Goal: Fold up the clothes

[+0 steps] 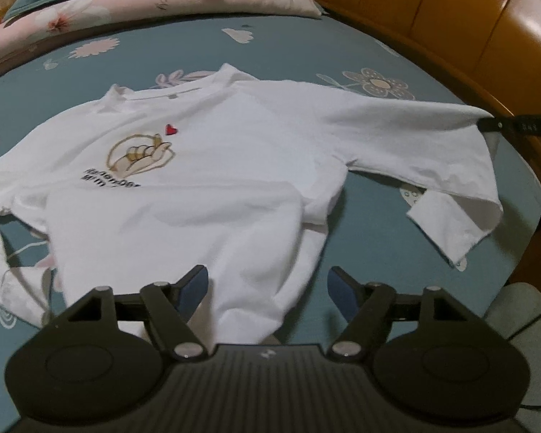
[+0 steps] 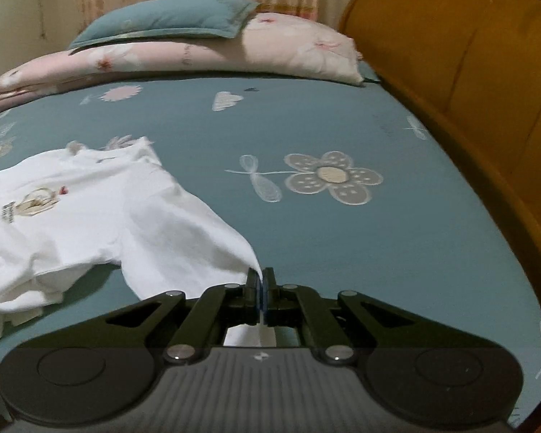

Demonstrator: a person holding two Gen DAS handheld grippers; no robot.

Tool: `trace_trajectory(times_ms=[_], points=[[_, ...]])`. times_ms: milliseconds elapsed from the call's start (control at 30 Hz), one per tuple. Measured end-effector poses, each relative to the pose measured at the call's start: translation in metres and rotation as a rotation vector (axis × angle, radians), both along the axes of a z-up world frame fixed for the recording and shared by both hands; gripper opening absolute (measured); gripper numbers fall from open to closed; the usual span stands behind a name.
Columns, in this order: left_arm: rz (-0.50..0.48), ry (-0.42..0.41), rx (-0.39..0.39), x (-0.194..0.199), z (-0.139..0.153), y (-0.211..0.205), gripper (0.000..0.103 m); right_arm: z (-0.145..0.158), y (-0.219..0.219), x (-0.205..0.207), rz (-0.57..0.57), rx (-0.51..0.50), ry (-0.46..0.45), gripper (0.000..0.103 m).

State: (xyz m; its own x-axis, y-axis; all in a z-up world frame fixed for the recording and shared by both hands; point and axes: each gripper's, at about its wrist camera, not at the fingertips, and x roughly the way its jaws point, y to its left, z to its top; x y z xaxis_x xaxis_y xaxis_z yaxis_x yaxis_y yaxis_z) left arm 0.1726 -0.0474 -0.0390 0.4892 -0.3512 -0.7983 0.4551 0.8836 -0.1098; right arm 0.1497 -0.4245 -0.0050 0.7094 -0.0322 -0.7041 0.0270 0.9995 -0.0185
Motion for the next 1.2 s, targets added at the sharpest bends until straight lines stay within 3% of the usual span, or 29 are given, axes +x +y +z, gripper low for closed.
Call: trace_trajectory(times_ms=[433,533,600,700,900,1200], points=[[-0.058,-0.052,0.004,0.019,0.008,-0.028,0.076,-0.001,-0.017,0.037,-0.086,-0.135,-0.008,0.001],[-0.053,-0.039,-0.019,0.03,0.007,-0.03,0.078,-0.015,-0.018,0.05,-0.11,-0.151,0.045,0.002],[-0.049,-0.033,-0.03,0.037,0.005,-0.029,0.078,-0.029,-0.018,0.058,-0.114,-0.16,0.109,0.016],[-0.038,-0.03,-0.038,0.048,0.002,-0.024,0.078,-0.038,-0.014,0.061,-0.091,-0.176,0.131,0.018],[0.01,-0.045,-0.043,0.067,-0.002,-0.009,0.078,-0.022,0.008,0.079,0.015,-0.122,0.073,0.027],[0.033,-0.029,-0.08,0.088,-0.02,-0.003,0.079,-0.033,0.063,0.173,0.207,0.038,0.061,0.032]])
